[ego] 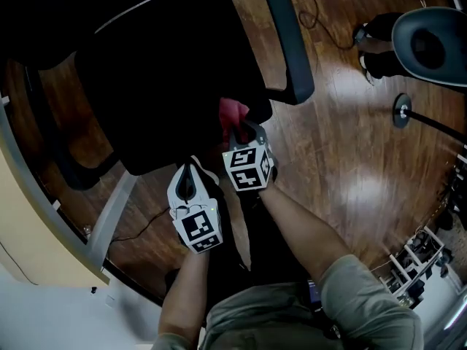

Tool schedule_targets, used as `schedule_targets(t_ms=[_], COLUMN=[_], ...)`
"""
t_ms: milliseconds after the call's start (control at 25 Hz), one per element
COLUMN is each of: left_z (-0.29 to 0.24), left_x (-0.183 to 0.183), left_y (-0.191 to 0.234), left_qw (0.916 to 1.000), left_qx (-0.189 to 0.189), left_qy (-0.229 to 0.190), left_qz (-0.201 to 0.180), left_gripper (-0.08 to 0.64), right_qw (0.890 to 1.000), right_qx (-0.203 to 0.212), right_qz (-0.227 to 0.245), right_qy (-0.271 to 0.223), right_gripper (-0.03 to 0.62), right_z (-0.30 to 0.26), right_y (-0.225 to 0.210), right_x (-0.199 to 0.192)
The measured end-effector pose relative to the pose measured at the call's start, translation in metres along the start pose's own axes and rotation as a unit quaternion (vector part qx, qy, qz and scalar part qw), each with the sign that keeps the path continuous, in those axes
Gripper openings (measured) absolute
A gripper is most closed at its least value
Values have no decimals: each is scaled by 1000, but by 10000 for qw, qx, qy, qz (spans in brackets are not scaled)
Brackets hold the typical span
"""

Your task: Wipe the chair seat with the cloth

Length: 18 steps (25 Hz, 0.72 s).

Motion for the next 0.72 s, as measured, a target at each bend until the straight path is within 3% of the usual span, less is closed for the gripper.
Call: schedule_targets(t_ms=[320,720], left_z=[-8,-5], left_x=[19,27], left_y=[-66,-87], left_qw=[9992,9991], left_qx=[-278,-168], left_qy=[-37,-131], left_qz=[-301,-370], left_gripper=[5,6], right_qw=[9967,9973], right_qx=[-421,-133], right_qz=[-689,-712], right_qy=[-62,-131], right_gripper=[64,64], right_z=[24,34], right_y=[-82,-89], right_x=[-27,-32])
Point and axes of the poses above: the fingertips, and each gripper's own axes: z backward along the fingers, y to its left, x out of its top, the point moved 8 cm from there along z, backward along the fingers, and after that the axes turned 8 degrees about x, right-handed, at the moved point
